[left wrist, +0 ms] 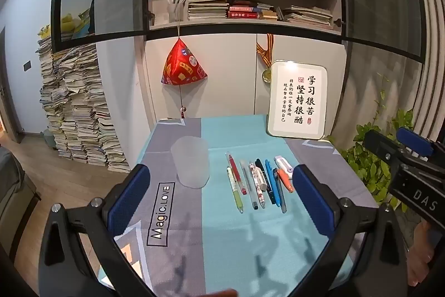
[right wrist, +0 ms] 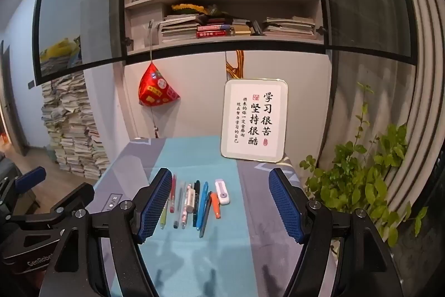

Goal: Organize stationery

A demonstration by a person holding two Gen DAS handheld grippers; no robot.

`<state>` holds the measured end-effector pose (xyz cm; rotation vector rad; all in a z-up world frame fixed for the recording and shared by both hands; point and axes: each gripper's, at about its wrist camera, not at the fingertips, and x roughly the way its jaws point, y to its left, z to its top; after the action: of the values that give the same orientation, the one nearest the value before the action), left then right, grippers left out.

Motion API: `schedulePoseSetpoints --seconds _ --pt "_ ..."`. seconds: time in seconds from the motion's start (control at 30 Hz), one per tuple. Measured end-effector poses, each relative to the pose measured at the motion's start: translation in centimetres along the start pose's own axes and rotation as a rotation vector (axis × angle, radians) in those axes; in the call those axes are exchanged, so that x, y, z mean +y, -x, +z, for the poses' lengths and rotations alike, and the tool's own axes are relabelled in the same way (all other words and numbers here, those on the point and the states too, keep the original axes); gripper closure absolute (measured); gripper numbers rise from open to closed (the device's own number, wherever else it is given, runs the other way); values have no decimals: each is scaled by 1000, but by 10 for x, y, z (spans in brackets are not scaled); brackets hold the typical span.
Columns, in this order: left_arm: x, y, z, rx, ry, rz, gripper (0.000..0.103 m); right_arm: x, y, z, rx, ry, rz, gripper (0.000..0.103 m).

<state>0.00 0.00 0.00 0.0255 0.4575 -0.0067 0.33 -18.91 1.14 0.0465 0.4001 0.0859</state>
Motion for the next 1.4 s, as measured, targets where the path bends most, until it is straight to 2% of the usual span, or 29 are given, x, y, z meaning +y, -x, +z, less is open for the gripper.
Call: schedulePoseSetpoints --seconds 0.23,0.33,0.47,0.67,1.4 --pt "-1 -5 10 19 2 -4 1 8 2 3 2 3 3 30" --pt "-7 -9 12 35 3 -3 1 -4 -7 -8 8 0 4 30" --pt "-4 -3 -1 7 -1 -8 2 1 -7 -2 22 -7 -4 30" --pt "-4 -2 -2 -11 13 -16 2 -3 -10 -8 24 -19 -6 30" --pt "-4 -9 -3 6 14 -13 1 -1 -15 -8 51 -17 3 30"
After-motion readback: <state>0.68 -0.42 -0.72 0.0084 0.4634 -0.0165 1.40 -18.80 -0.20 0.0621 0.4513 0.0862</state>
